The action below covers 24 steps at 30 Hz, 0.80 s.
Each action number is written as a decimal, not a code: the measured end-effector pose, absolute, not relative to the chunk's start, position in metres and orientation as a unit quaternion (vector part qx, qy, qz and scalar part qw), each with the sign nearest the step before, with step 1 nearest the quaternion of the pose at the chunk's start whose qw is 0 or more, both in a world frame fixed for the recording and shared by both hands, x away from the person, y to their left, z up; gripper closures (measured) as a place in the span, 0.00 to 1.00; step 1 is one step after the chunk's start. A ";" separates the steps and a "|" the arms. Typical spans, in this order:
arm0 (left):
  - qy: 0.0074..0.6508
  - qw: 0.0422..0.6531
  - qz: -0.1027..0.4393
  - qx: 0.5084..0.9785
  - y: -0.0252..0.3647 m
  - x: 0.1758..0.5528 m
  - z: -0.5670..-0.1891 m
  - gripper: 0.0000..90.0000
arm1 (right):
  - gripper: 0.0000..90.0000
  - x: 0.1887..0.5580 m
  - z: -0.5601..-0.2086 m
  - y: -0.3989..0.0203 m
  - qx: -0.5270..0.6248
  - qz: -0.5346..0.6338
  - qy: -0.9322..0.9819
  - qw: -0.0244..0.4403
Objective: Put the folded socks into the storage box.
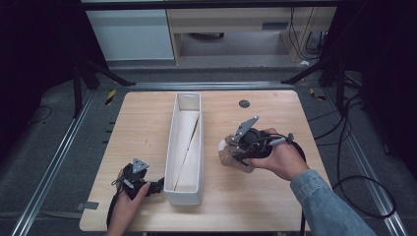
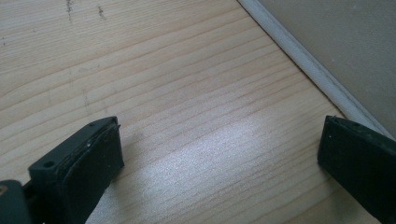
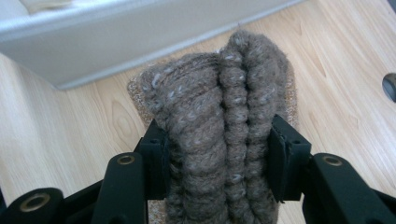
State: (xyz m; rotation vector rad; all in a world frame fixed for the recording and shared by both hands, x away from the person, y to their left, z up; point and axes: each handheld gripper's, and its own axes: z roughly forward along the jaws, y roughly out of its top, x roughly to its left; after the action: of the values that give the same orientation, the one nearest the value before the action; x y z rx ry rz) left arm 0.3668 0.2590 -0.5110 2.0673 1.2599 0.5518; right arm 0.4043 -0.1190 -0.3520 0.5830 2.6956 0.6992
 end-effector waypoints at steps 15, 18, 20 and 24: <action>0.479 0.323 0.211 0.788 0.259 0.367 -0.511 0.00 | 0.56 0.400 -0.337 -0.108 0.193 0.251 0.936 0.152; 0.479 0.323 0.211 0.789 0.259 0.367 -0.511 0.00 | 0.56 0.398 -0.333 -0.106 0.192 0.256 0.935 0.153; 0.479 0.323 0.211 0.788 0.259 0.367 -0.511 0.00 | 0.56 0.397 -0.330 -0.104 0.193 0.257 0.934 0.154; 0.480 0.322 0.211 0.788 0.259 0.366 -0.511 0.00 | 0.56 0.397 -0.324 -0.101 0.192 0.258 0.934 0.156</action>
State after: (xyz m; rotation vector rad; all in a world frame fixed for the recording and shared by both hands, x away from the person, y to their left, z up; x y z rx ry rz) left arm 0.3664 0.2586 -0.5109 2.0690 1.2598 0.5543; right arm 0.3970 -0.1007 -0.3238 0.5497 2.6751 0.7382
